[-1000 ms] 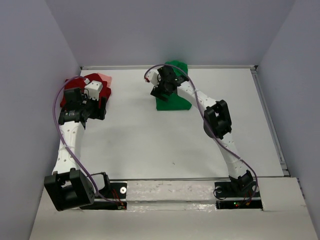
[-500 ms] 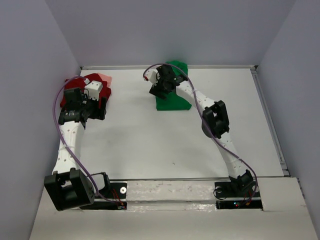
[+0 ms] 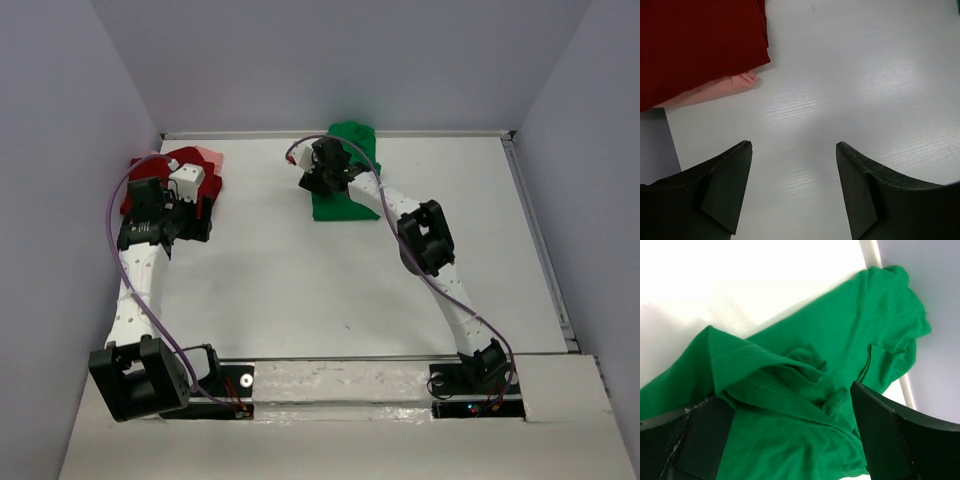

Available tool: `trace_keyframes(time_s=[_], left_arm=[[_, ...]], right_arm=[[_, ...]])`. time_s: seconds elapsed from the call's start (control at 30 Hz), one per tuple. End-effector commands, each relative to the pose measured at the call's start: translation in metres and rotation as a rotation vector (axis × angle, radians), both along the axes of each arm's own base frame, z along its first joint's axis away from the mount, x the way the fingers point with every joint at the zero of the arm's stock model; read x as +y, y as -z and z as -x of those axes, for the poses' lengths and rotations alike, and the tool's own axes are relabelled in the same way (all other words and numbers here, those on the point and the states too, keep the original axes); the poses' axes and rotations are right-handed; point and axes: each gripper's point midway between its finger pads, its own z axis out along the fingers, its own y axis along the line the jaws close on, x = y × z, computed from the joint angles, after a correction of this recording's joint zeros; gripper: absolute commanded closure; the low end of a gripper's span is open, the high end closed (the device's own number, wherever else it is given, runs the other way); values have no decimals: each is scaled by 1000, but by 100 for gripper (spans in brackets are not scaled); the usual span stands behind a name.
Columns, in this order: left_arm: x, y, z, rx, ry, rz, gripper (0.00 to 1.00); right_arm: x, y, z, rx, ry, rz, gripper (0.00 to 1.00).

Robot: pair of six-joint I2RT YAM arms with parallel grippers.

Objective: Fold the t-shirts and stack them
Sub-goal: Fold the tshirt

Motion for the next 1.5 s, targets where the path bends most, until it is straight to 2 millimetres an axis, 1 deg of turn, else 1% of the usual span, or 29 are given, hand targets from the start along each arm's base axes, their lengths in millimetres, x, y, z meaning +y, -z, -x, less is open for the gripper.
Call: trace_keyframes(time_s=[0.0, 0.07, 0.1, 0.17, 0.2, 0.33, 0.37, 0.63, 0.73, 0.77, 0.8, 0.83, 0.87, 0.9, 0.93, 0.97, 1.0, 1.03, 1.07, 1.1, 1.13, 1.17, 1.23, 1.3, 1.33, 1.37, 1.4, 1.43, 1.47], left_arm=[[1, -8, -5, -38, 3, 0, 22], [0, -8, -4, -40, 6, 4, 22], [0, -10, -4, -45, 5, 4, 22], [-1, -11, -4, -48, 7, 6, 22], [-1, -12, -3, -54, 8, 6, 22], [-2, -15, -1, -70, 12, 12, 22], [-3, -16, -2, -75, 16, 14, 21], [-3, -22, 2, -96, 14, 22, 21], [-6, -22, 3, -101, 26, 37, 20], [-10, -20, 4, -95, 37, 53, 18], [-12, -16, 4, -78, 45, 69, 15], [-15, -14, 5, -67, 62, 80, 14], [-24, -14, 6, -60, 105, 111, 14], [-29, -10, 9, -32, 125, 131, 15], [-32, -9, 6, -17, 143, 150, 16], [-38, -10, 8, -8, 170, 180, 16], [-41, -12, 5, -2, 185, 197, 16], [-46, -12, 5, -1, 208, 220, 15], [-48, -12, 4, 5, 216, 235, 13], [-52, -11, 3, 18, 230, 251, 9], [-55, -9, 0, 38, 244, 271, 7], [-62, -8, 2, 57, 278, 297, 6], [-70, -9, -3, 76, 318, 348, 6], [-74, -9, -3, 95, 333, 369, 6], [-74, -9, -5, 98, 336, 371, 6], [-72, -7, -6, 101, 331, 363, 6], [-71, -6, -5, 100, 325, 354, 6], [-70, -5, -5, 98, 318, 345, 6], [-67, -2, -3, 102, 304, 329, 6]], right_arm=[[4, -83, -24, -279, 52, -76, 0], [1, -90, -26, -299, 55, -57, 0], [-1, -98, -27, -321, 65, -53, 0], [-2, -104, -27, -335, 68, -50, 0], [-4, -114, -28, -356, 77, -57, 0], [-6, -127, -27, -387, 82, -69, 0], [-2, -133, -23, -394, 71, -64, 0], [-10, -157, -22, -447, 89, -46, 0], [-20, -164, -19, -451, 138, -42, 0], [-24, -154, -13, -402, 139, -18, 0], [-28, -163, -8, -397, 157, -41, 0], [-31, -165, -3, -385, 163, -41, 0], [-37, -150, 5, -345, 163, -14, 0], [-48, -150, 8, -338, 188, -13, 0], [-54, -166, 16, -348, 196, -24, 0], [-67, -150, 23, -313, 215, 0, 0], [-71, -149, 28, -304, 222, -3, 1], [-84, -160, 34, -303, 242, -13, 1], [-87, -155, 40, -281, 247, -11, 2], [-96, -146, 44, -250, 269, -22, 4], [-98, -146, 49, -235, 270, -32, 5], [-107, -148, 54, -207, 296, -54, 7], [-116, -147, 56, -164, 312, -80, 20], [-117, -143, 55, -133, 324, -125, 32], [-120, -146, 51, -123, 330, -135, 55], [-116, -144, 49, -112, 323, -143, 65], [-116, -132, 43, -95, 333, -145, 82], [-112, -141, 37, -104, 332, -162, 93], [-113, -140, 31, -95, 337, -171, 100]])
